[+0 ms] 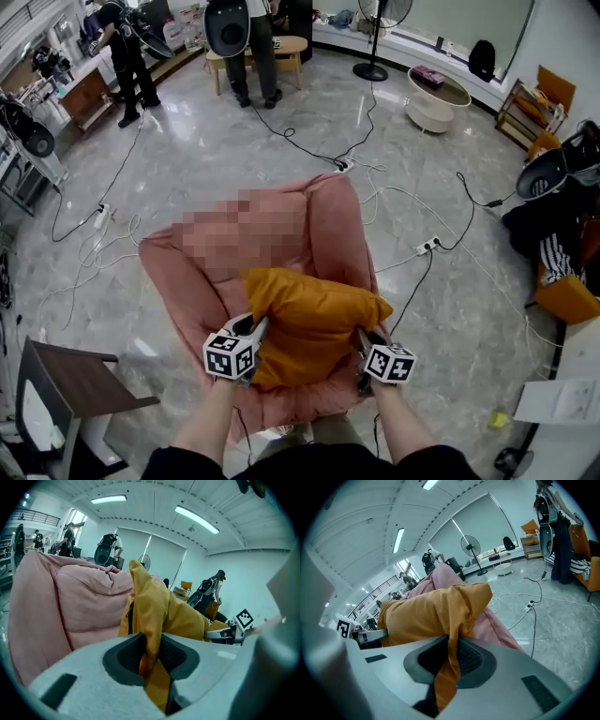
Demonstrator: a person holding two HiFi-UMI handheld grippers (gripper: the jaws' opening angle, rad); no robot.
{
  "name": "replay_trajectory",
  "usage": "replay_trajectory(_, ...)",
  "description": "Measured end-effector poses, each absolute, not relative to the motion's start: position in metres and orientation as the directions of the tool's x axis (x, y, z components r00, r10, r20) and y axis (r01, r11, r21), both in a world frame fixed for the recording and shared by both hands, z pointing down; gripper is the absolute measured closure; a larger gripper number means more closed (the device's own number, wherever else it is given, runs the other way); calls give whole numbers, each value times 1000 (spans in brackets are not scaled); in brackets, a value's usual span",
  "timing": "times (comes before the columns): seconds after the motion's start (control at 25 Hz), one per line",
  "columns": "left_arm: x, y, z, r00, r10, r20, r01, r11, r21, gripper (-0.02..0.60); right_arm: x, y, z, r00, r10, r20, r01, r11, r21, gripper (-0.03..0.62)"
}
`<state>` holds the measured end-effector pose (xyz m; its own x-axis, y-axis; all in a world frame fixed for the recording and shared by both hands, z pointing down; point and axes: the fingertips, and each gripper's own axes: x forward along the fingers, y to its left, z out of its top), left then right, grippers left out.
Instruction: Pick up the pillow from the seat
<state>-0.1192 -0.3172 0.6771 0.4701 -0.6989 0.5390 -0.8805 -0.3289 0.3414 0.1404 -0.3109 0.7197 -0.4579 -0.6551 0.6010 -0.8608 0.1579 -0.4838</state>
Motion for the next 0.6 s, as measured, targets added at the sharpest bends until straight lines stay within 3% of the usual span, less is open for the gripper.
replay_trajectory(0.6, -106, -240, 650, 529, -707, 469, -847, -409, 339, 505, 154, -215, 692, -384, -711, 590, -884, 99, -456, 543)
